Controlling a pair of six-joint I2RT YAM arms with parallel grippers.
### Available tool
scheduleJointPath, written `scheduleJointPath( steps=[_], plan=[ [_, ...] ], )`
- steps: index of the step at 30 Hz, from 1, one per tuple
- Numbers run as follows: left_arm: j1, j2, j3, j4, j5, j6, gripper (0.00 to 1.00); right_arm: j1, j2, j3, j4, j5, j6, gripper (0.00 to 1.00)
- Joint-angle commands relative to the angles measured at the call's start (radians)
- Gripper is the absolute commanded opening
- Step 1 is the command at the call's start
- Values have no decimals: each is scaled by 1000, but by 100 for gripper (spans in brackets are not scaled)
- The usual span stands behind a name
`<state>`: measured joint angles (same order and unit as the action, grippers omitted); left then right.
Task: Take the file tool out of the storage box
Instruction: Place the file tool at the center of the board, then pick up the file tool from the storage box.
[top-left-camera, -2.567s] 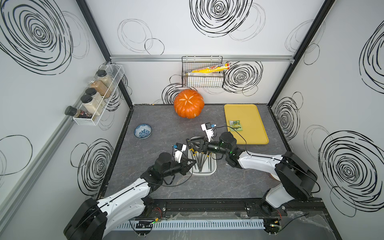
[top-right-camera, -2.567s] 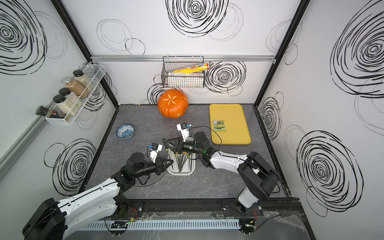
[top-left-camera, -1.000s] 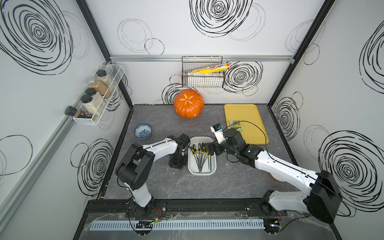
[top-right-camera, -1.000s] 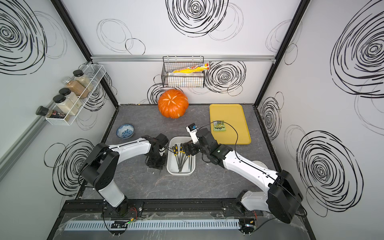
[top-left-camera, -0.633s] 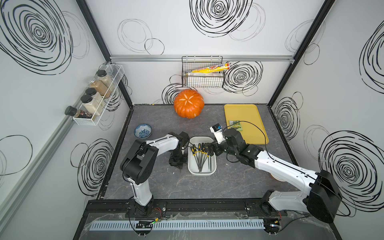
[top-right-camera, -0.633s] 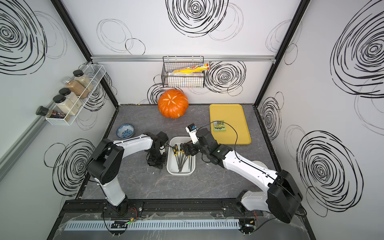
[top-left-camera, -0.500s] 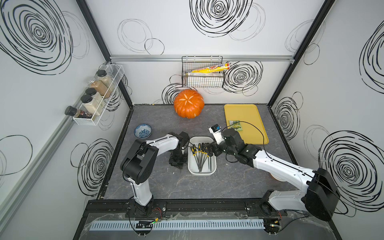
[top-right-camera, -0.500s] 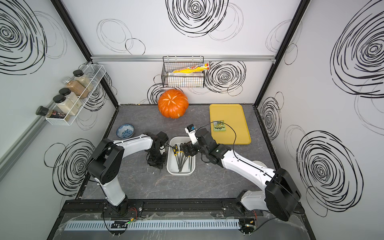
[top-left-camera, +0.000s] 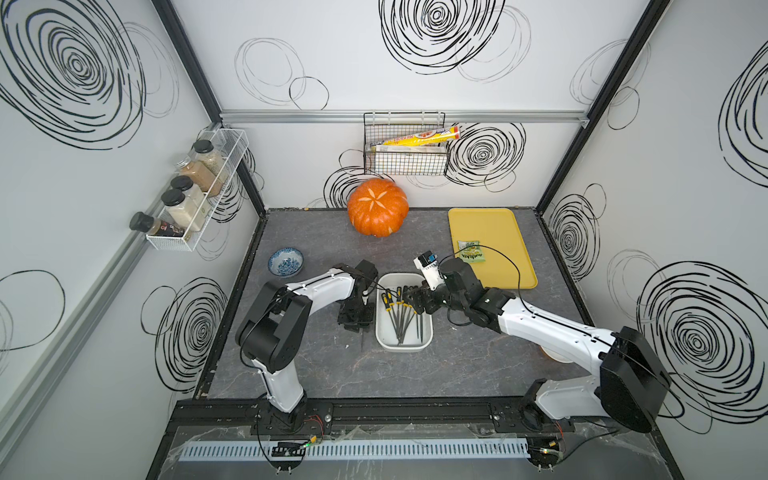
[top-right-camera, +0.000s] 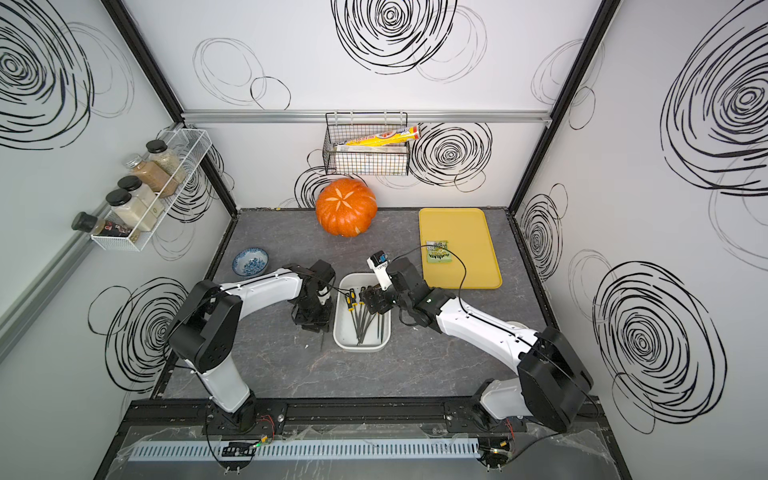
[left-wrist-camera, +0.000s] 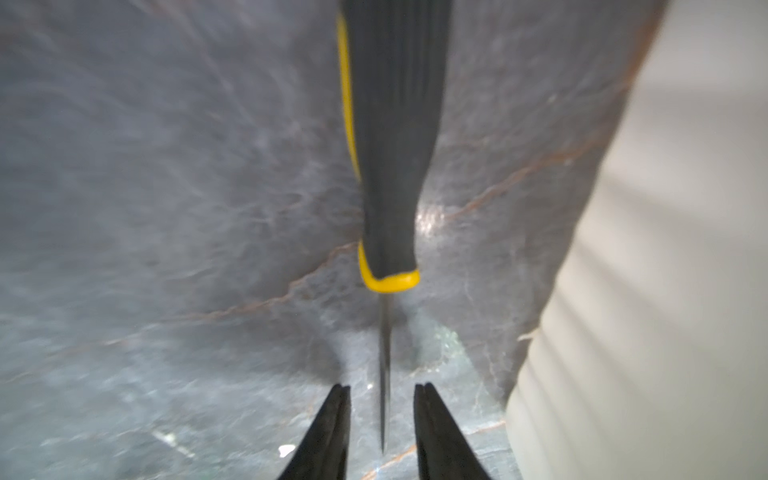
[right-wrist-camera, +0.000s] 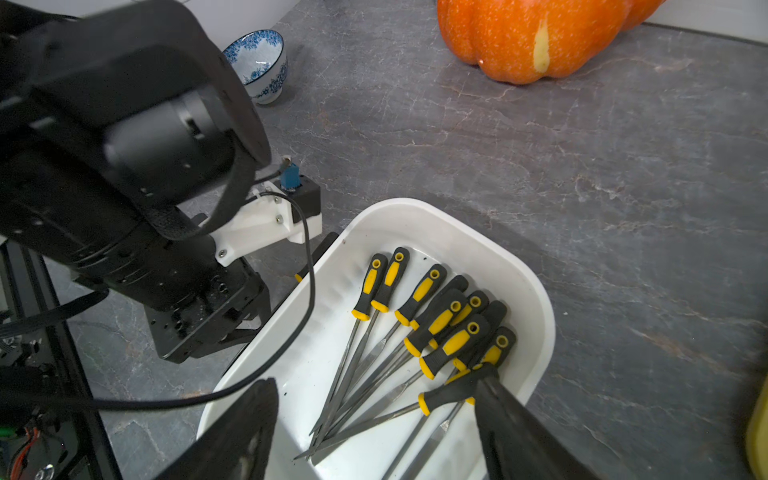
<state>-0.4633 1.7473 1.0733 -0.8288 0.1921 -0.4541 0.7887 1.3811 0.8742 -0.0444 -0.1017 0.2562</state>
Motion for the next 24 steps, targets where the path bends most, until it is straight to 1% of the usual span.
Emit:
scheduleJointPath(
  steps=[1,3,6,9,11,16,18,21,23,24],
  plan=[
    [18,-94,3,-4,-59,-21,36,2,61,2,30,-16,52,72],
    [21,-146,-1,-9,-73,-23,38,7,121,35,4,-8,66,66],
    [24,-235,-22,26,-71,-32,39,29,221,125,-96,83,78,63],
    [27,-335,-63,102,-74,-58,40,35,274,161,-115,113,97,60],
    [33,-417,-111,193,-58,-78,41,44,292,183,-121,119,97,55],
    [78,-632,-276,451,49,-121,42,55,339,251,-175,169,110,50],
    [89,-697,-370,590,140,-144,43,55,379,281,-199,179,116,48],
    [113,-776,-505,812,288,-229,45,55,451,340,-253,186,130,47],
    [115,-815,-599,955,315,-290,47,55,477,352,-256,197,136,47],
    [116,-826,-627,1014,331,-290,47,55,490,362,-264,208,137,47]
  ],
)
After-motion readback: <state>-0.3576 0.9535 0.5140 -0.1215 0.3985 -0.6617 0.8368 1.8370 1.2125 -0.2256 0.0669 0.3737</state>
